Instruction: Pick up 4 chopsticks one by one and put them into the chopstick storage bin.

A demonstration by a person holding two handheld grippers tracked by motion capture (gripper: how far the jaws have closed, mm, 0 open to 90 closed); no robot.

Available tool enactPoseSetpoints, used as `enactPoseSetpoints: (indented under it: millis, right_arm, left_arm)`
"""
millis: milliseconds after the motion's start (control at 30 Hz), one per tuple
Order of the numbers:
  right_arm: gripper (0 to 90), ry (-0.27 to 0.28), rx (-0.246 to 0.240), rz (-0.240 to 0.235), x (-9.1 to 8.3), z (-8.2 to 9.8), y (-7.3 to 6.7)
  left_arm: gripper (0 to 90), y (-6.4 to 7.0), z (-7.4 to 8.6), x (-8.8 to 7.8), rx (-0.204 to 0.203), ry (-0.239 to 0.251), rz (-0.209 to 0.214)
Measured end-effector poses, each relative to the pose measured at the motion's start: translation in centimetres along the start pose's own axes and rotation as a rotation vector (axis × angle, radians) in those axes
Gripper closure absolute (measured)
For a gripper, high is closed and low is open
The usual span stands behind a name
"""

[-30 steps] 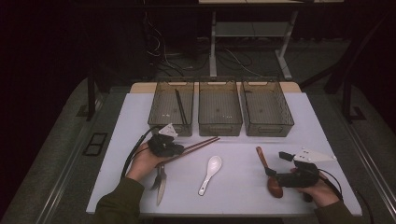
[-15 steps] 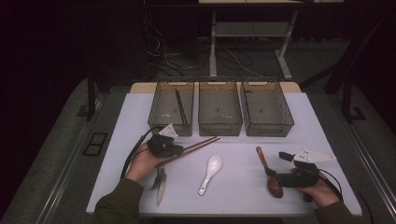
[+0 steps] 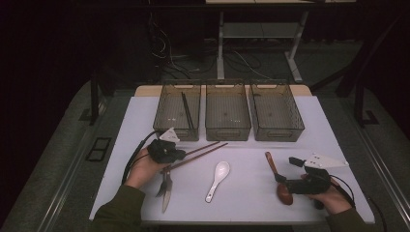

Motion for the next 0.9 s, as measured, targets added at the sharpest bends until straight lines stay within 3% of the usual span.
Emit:
enactPoseSetpoints:
  millis: [433, 733, 900]
  right_arm:
    - [13.7, 0.0, 0.002, -0.001, 0.0, 0.0, 0.0]
    - [13.7, -0.003, 0.0, 0.0, 0.0, 0.0, 0.0]
    - [13.7, -0.003, -0.004, 0.001, 0.0, 0.0, 0.0]
  left_arm:
    - [83.7, -0.9, 2.1, -3.1, -0.047, 0.066, 0.012]
    - [83.7, -1.3, 2.5, -5.0, -0.072, 0.13, 0.032]
    - [83.7, -1.6, 2.2, -5.8, -0.081, 0.151, 0.023]
Point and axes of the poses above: each handheld gripper's, and its own axes: x roughly forward along the jaws, z roughly out of its underside, y roughly to its right, the point moved 5 cm from there along x, roughly forward along the jaws, and after that the axes turned 12 degrees about -y, right-handed, at the moved point
